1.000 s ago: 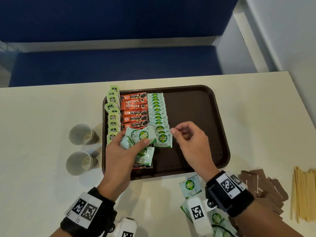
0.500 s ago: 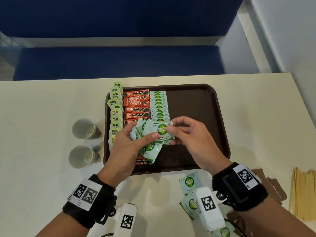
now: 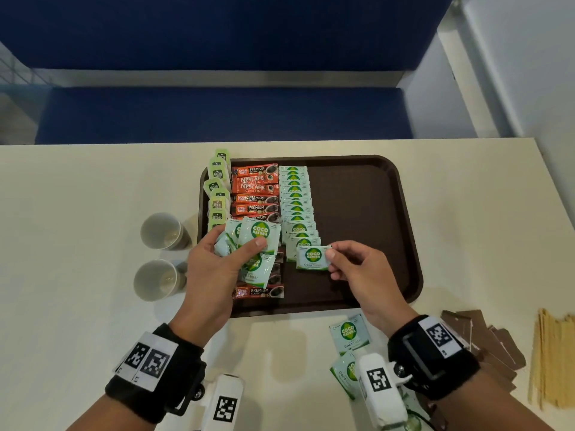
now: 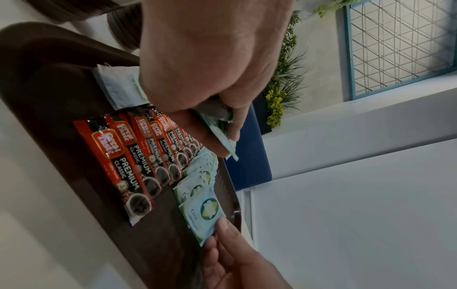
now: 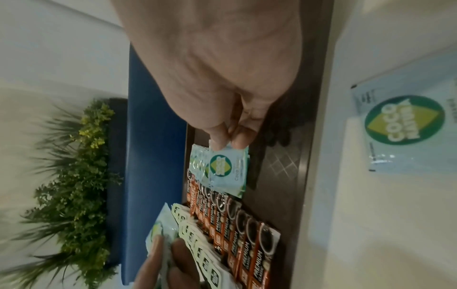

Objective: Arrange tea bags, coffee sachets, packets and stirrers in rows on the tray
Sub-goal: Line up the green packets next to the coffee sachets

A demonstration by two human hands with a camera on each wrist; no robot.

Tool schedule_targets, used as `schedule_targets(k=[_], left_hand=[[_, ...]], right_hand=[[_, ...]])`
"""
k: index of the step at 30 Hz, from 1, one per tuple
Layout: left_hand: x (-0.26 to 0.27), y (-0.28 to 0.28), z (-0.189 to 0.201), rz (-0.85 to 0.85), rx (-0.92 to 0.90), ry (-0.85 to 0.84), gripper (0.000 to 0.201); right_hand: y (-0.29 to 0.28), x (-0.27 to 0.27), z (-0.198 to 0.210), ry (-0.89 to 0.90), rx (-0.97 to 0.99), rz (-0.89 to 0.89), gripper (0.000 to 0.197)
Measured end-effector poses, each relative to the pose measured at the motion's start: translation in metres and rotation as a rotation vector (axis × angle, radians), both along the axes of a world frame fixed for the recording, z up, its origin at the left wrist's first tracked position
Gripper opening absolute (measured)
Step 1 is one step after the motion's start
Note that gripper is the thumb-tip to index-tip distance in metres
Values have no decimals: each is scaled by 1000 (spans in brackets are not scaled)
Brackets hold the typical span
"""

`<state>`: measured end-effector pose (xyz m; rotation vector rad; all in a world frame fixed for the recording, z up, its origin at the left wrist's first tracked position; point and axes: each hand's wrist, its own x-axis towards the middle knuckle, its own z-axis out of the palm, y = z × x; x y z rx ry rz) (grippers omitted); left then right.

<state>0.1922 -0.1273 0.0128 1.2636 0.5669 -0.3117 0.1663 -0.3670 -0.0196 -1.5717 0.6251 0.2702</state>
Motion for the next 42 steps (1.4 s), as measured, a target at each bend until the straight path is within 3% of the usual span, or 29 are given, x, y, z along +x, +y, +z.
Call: schedule_targets(k=[9,19,27,42], left_hand=[[-5,3,2,-12,-3,27,52],[-5,4,-2,-13,12,41,52],[-4,2,-6,4,3,60,65],[-5,-1,-5,0,-1,46,57]], right_hand=[[15,7,-16,-87,-245,4,6],[27,13,-13,-99,-246,7,4],[27,14,-14,-112,-266,5,6],[24,7,-8,-105,-267,-43,14]])
